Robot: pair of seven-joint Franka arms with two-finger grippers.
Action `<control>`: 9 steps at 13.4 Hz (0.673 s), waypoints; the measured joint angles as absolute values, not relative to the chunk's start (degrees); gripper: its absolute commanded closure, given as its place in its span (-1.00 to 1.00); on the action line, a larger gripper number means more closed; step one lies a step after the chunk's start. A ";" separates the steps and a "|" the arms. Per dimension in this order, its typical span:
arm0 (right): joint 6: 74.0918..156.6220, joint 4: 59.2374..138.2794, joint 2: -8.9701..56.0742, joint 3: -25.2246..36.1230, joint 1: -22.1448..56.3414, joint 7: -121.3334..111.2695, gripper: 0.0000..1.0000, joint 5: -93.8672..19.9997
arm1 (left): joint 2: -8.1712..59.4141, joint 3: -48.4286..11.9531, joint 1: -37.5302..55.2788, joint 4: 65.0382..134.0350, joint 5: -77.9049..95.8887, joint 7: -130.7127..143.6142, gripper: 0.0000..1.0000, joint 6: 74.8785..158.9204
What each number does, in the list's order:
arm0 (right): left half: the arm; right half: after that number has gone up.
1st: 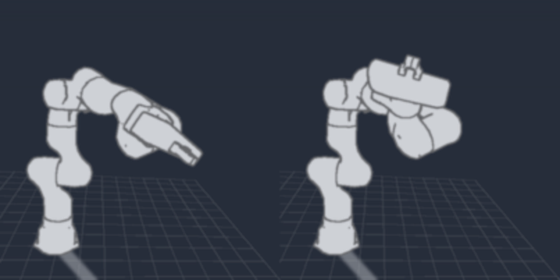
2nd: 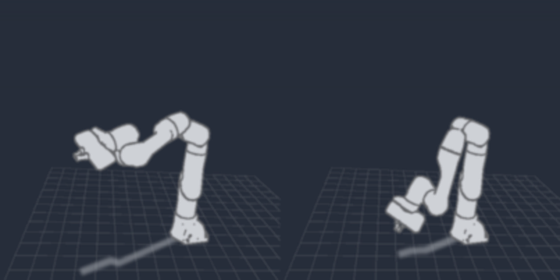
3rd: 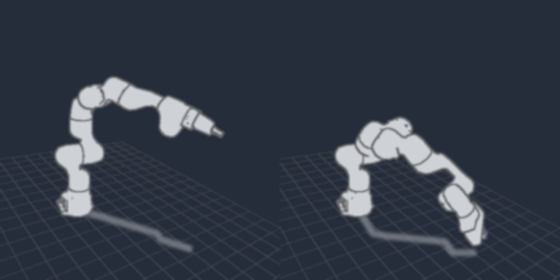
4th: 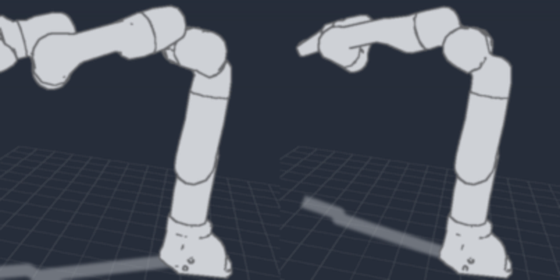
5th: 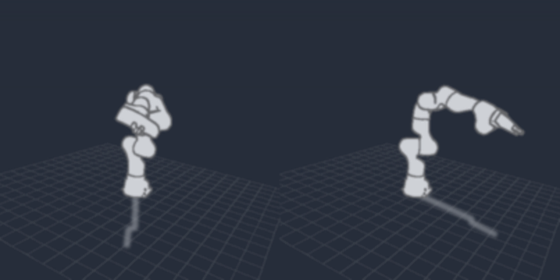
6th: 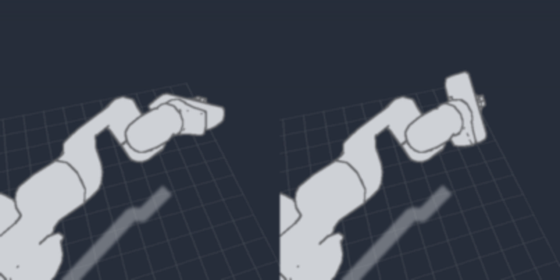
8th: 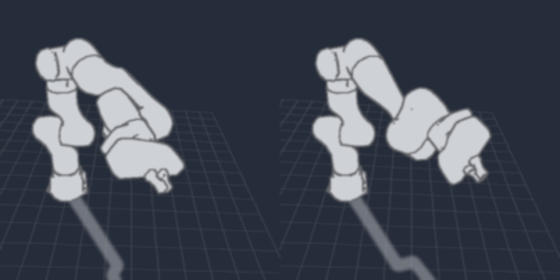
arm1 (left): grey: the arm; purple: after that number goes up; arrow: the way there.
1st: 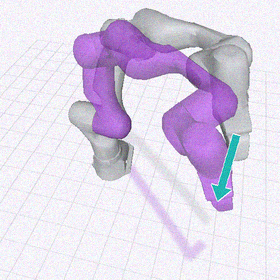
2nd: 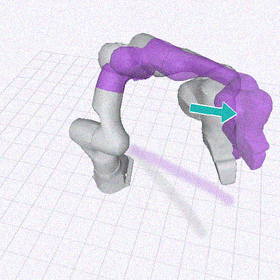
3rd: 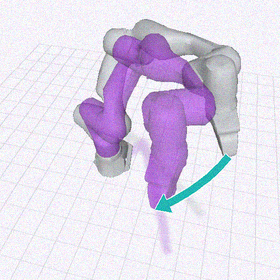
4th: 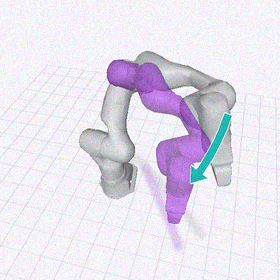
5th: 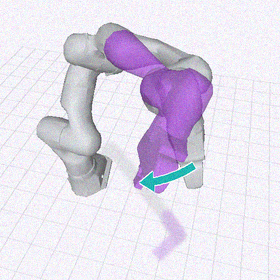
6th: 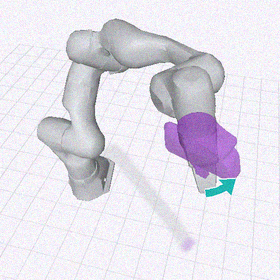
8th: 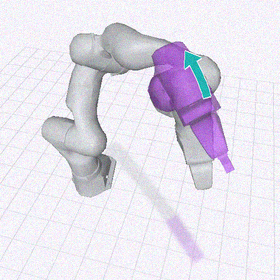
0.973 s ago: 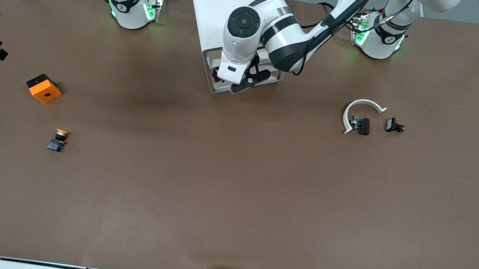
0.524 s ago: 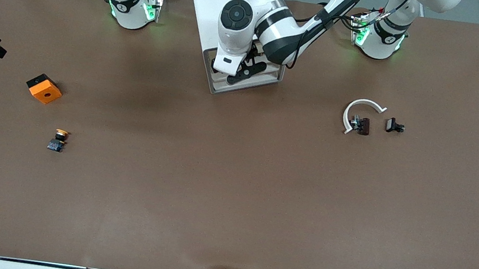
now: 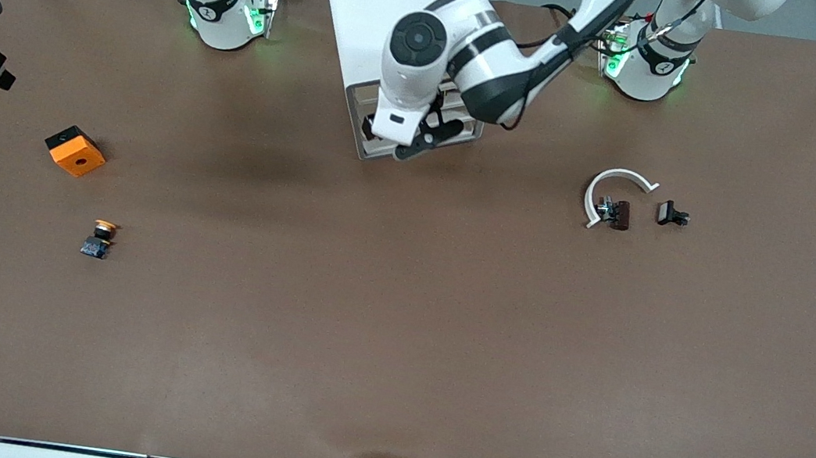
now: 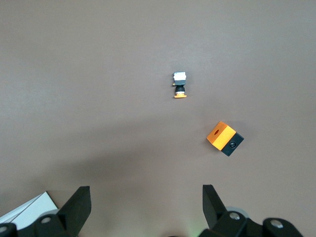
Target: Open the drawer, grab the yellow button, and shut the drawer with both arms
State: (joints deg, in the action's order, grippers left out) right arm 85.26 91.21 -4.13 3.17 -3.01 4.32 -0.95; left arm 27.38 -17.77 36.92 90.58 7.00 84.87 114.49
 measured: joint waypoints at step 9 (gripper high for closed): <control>84.87 91.18 -4.20 3.15 -3.01 -0.71 -1.00 -0.95 | 24.52 -17.65 14.94 89.80 7.00 58.08 -1.00 109.33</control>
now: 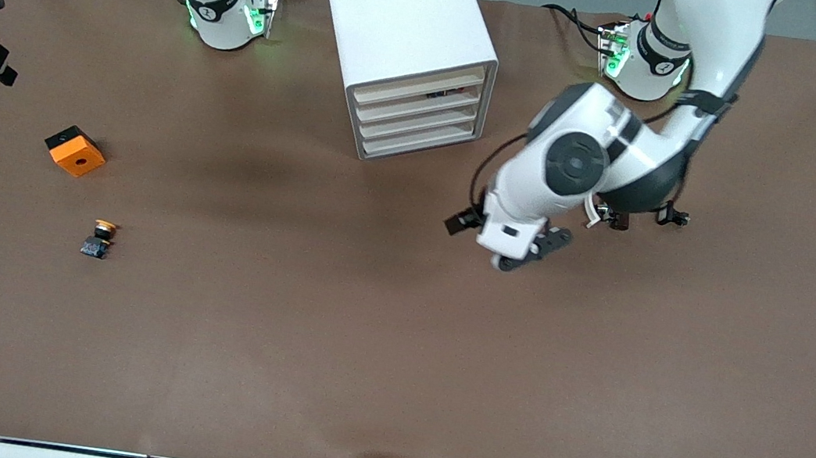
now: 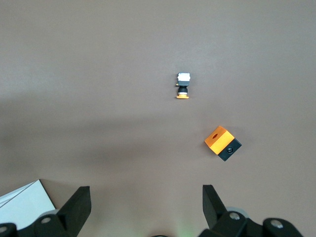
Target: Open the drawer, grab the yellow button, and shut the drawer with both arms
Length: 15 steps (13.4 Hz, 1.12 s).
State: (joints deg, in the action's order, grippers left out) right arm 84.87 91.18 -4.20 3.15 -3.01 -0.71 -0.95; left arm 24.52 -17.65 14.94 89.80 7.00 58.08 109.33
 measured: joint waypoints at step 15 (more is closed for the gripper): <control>87.07 90.51 -4.27 3.75 -2.75 -1.05 -1.00 -0.94 | 5.87 -17.49 -21.37 89.49 0.40 -0.49 -1.00 95.15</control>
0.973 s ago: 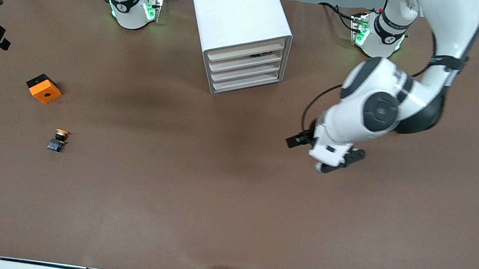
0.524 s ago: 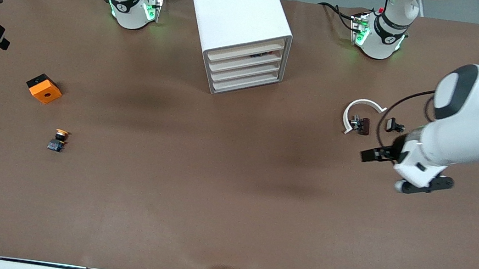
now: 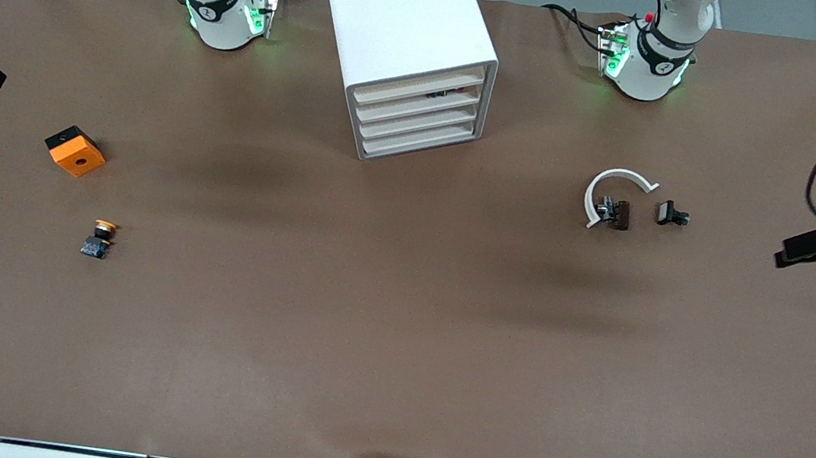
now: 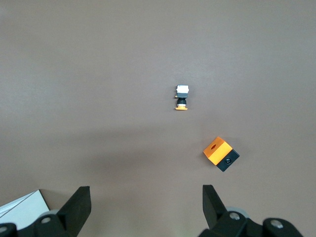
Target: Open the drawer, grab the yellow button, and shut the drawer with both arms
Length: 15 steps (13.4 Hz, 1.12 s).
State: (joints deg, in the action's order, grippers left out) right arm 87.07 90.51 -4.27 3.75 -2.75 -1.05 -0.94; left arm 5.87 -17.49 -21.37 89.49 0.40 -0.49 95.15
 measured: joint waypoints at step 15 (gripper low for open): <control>86.44 91.12 -4.58 3.83 -3.24 -1.80 -1.00 -0.92 | -0.77 -3.28 -4.73 90.33 0.46 -1.10 -1.00 91.83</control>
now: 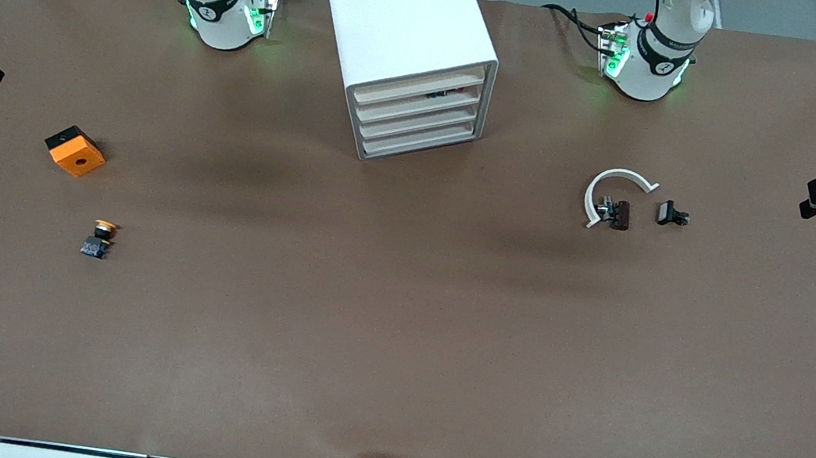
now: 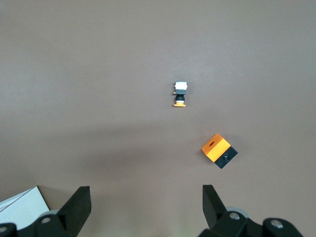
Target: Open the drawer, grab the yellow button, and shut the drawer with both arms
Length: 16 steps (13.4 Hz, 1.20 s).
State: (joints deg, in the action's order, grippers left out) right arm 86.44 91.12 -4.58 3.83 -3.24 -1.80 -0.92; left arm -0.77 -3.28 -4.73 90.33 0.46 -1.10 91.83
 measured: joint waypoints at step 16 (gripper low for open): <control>86.49 91.43 -5.43 3.84 -3.26 -1.83 -1.00 -0.55 | -1.32 -3.57 0.76 88.94 0.46 2.21 -1.00 89.68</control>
